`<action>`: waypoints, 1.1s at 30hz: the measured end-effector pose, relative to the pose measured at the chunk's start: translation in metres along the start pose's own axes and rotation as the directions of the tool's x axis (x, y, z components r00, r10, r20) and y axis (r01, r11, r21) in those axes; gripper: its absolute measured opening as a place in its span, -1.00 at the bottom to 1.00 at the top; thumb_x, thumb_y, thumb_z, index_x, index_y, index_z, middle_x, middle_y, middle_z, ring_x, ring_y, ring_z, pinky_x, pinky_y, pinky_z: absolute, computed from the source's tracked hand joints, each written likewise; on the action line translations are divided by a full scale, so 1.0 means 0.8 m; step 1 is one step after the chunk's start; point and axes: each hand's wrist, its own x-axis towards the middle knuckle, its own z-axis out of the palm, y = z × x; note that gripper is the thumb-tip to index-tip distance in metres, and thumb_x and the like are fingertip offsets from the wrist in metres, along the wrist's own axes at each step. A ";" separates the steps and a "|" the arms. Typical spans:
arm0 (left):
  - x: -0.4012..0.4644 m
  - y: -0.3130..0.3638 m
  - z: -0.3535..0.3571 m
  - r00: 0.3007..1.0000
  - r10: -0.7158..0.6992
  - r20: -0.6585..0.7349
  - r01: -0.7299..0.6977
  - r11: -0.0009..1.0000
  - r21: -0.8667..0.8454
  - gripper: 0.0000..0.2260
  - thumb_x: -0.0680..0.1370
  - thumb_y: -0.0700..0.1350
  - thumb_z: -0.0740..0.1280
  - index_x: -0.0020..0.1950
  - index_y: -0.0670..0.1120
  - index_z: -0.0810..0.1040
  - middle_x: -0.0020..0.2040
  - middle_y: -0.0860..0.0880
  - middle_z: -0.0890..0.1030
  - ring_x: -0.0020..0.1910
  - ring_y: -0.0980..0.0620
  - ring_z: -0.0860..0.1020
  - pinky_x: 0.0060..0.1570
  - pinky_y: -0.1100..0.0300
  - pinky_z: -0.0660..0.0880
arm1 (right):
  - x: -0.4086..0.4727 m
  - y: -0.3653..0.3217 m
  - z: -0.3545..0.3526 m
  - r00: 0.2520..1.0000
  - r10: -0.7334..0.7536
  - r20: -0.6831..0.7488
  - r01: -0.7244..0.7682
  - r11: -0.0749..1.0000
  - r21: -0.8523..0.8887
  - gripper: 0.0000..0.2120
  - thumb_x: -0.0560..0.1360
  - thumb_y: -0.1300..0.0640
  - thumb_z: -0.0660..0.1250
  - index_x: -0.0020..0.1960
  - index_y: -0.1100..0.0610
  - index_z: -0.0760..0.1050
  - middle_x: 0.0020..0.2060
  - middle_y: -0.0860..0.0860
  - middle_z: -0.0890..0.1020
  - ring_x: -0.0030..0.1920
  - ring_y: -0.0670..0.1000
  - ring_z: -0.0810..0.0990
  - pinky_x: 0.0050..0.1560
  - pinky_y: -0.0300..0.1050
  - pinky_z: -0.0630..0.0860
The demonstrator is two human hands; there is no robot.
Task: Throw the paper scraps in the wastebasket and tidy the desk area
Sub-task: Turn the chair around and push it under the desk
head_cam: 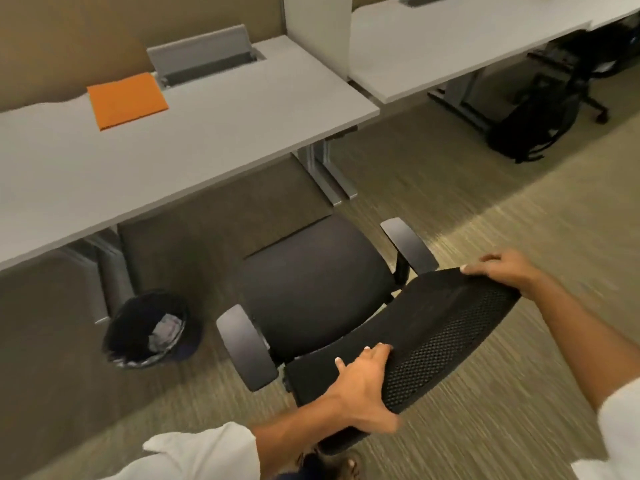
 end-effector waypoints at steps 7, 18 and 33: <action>-0.026 -0.021 -0.029 0.995 0.063 0.080 -0.070 0.994 0.089 -0.04 0.35 0.05 0.52 0.58 -0.04 0.02 0.52 -0.06 0.28 0.55 -0.11 0.19 0.47 -0.38 0.09 | -0.017 0.012 0.023 0.989 -0.136 0.062 0.141 0.985 -0.099 -0.40 0.32 -0.13 0.61 0.28 0.10 0.61 0.27 0.06 0.63 0.18 0.06 0.56 0.23 -0.06 0.41; -0.042 -0.022 -0.062 0.993 0.054 0.101 -0.069 0.987 0.145 -0.03 0.34 -0.02 0.52 0.62 -0.09 0.03 0.56 -0.10 0.26 0.51 -0.06 0.27 0.46 0.19 0.20 | -0.026 0.004 0.035 0.971 -0.240 0.015 0.236 0.943 -0.233 -0.44 0.31 -0.22 0.58 0.17 0.10 0.67 0.12 0.06 0.71 0.16 0.11 0.63 0.11 -0.08 0.46; -0.036 0.015 -0.012 0.998 -0.054 -0.024 0.057 0.984 0.168 -0.03 0.35 0.03 0.52 0.62 0.00 0.03 0.49 0.00 0.32 0.29 0.21 0.27 0.25 0.46 0.14 | -0.012 0.026 0.023 0.939 -0.343 -0.021 0.322 0.900 -0.293 -0.34 0.24 -0.38 0.52 0.15 0.06 0.69 0.07 0.07 0.72 0.16 0.14 0.63 0.11 -0.04 0.55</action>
